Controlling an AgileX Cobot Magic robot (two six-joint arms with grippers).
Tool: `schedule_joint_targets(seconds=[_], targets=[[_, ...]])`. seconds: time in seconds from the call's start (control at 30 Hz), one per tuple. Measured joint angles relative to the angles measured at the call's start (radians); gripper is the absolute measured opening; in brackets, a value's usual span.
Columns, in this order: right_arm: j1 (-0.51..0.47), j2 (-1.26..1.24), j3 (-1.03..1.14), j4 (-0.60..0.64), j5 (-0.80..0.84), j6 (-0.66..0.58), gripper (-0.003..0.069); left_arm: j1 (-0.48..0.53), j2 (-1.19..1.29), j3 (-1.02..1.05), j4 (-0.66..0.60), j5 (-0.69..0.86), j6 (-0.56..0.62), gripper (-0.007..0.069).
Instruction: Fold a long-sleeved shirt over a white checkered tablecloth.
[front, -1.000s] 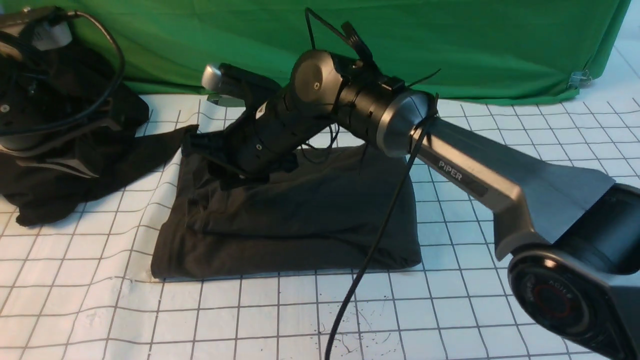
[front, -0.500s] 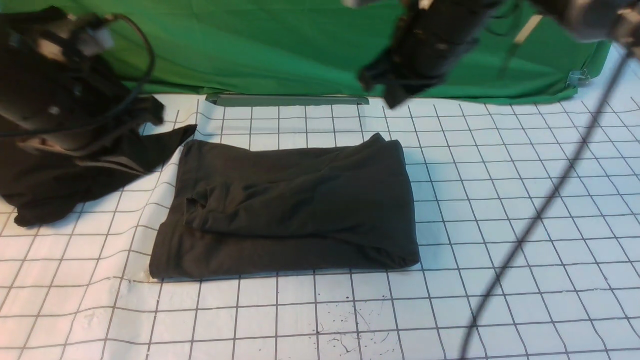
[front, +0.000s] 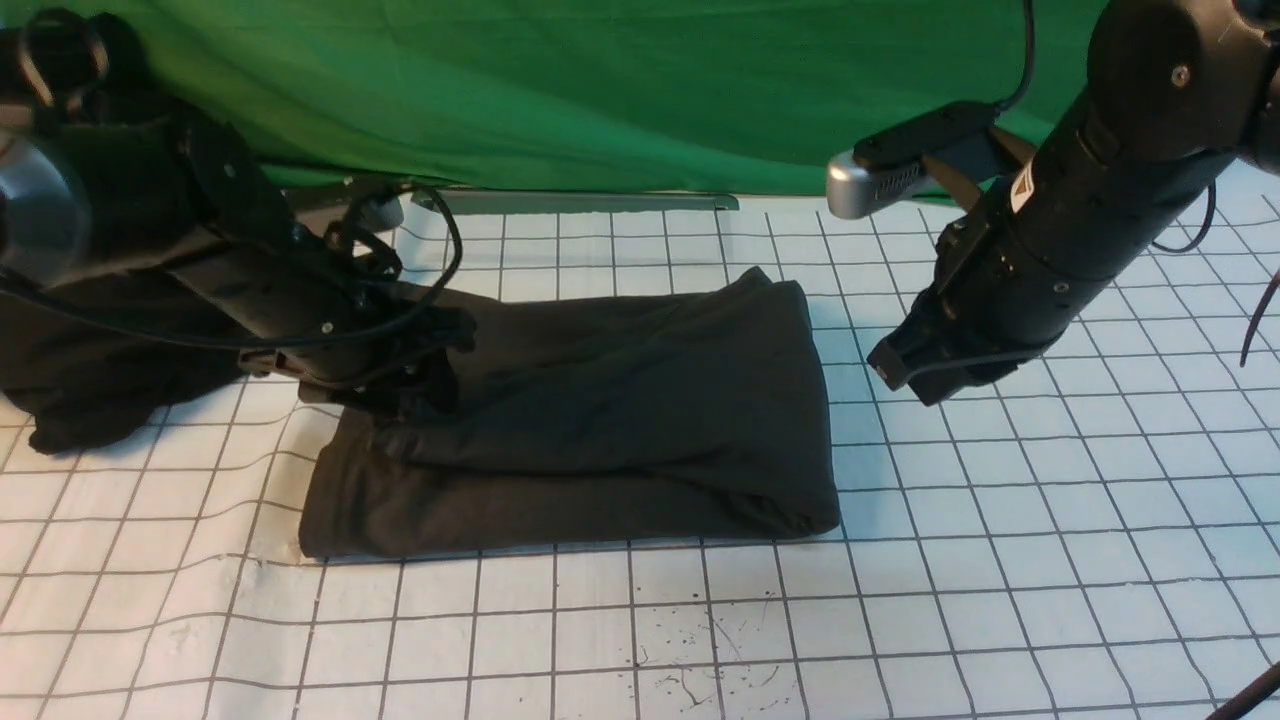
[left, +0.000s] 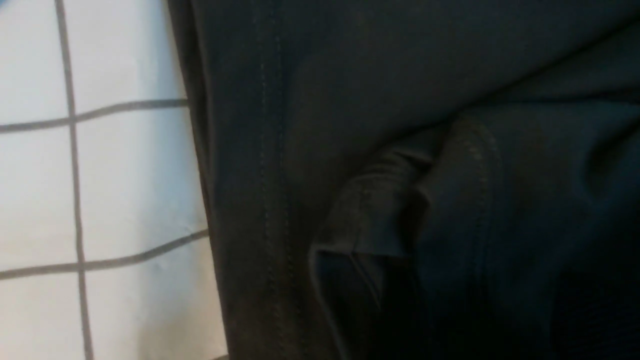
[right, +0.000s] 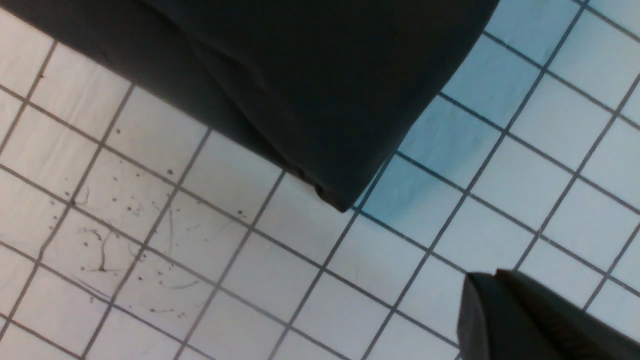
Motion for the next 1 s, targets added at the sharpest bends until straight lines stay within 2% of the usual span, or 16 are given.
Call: schedule_joint_targets(seconds=[0.1, 0.2, 0.33, 0.4, 0.43, 0.47, 0.57, 0.8, 1.0], targets=[[0.0, 0.0, 0.004, 0.0, -0.012, 0.0, -0.0003, 0.0, 0.025, 0.0, 0.001, 0.001, 0.0, 0.0465], [0.0, 0.0, 0.006, 0.0, -0.023, 0.0, -0.0003, 0.0, 0.028, 0.0, 0.001, 0.013, 0.0, 0.0451], [0.0, 0.0, 0.007, 0.0, -0.036, 0.0, -0.0003, 0.0, 0.028, -0.001, 0.004, 0.036, 0.002, 0.033], [0.0, 0.0, 0.008, 0.0, -0.046, 0.0, -0.0003, 0.0, 0.028, -0.001, 0.003, 0.057, 0.002, 0.0162], [0.0, 0.0, 0.008, 0.0, -0.047, 0.0, -0.0003, 0.0, 0.028, -0.001, 0.002, 0.058, 0.002, 0.0148], [0.0, 0.0, 0.008, 0.0, -0.049, 0.0, -0.0003, 0.0, 0.027, -0.001, -0.007, 0.07, 0.012, 0.0065], [0.0, 0.0, 0.008, 0.0, -0.05, 0.0, -0.0003, 0.0, 0.019, -0.001, -0.019, 0.09, 0.036, 0.0017], [0.0, 0.0, 0.008, 0.0, -0.051, 0.0, -0.0003, 0.0, -0.089, -0.001, 0.017, 0.142, 0.04, 0.0011], [0.0, 0.0, 0.008, 0.0, -0.053, 0.0, -0.0002, 0.0, -0.169, -0.001, 0.128, 0.201, -0.025, 0.0011]])
